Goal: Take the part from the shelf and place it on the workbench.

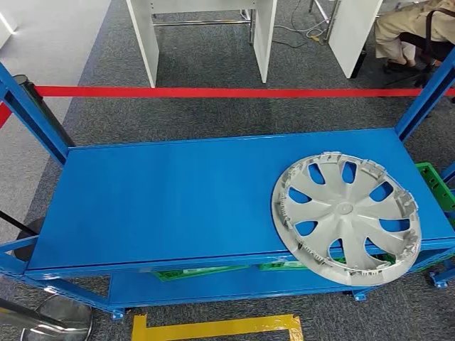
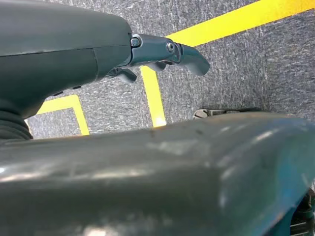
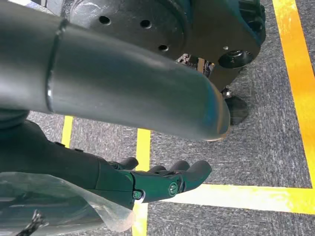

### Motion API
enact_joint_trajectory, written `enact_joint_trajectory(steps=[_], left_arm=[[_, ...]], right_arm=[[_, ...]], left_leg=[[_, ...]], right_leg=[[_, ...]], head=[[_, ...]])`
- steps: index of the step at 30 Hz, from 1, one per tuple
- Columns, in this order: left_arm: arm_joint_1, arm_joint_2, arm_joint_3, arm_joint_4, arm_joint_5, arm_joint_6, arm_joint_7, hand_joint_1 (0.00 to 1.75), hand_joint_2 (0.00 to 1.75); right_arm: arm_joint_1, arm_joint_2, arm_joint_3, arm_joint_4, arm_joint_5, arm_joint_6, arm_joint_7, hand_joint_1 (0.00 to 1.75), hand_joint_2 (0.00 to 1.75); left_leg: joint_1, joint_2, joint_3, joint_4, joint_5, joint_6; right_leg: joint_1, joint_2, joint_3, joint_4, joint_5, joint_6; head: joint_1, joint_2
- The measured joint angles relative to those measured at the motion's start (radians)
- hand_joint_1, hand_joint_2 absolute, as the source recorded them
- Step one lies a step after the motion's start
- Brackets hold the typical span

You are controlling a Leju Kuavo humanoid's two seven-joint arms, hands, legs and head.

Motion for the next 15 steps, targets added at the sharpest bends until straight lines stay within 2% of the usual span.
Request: enact_joint_trajectory(steps=[1,5,11,15], left_arm=[[0.0,0.0,0.0,0.0,0.0,0.0,0.0,0.0,0.0],[0.0,0.0,0.0,0.0,0.0,0.0,0.0,0.0,1.75],[0.009,-0.007,0.01,-0.024,0.01,0.0,-0.008,0.0,1.75],[0.016,-0.025,0.073,-0.071,0.022,0.004,-0.042,0.0,1.75]], right_arm=[[0.0,0.0,0.0,0.0,0.0,0.0,0.0,0.0,0.0],[0.0,0.0,0.0,0.0,0.0,0.0,0.0,0.0,1.75],[-0.006,0.0,0.004,0.001,-0.008,0.0,-0.012,0.0,1.75],[-0.028,-0.002,0.023,0.014,-0.046,-0.005,-0.051,0.0,1.75]], left_leg=[[0.0,0.0,0.0,0.0,0.0,0.0],[0.0,0.0,0.0,0.0,0.0,0.0],[0.0,0.0,-0.002,0.0,0.0,0.0],[0.0,0.0,-0.001,0.0,0.0,0.0]], right_leg=[[0.0,0.0,0.0,0.0,0.0,0.0],[0.0,0.0,0.0,0.0,0.0,0.0],[0.0,0.0,0.0,0.0,0.0,0.0],[0.0,-0.001,0.0,0.0,0.0,0.0]], head=[[0.0,0.0],[0.0,0.0],[0.0,0.0],[0.0,0.0]])
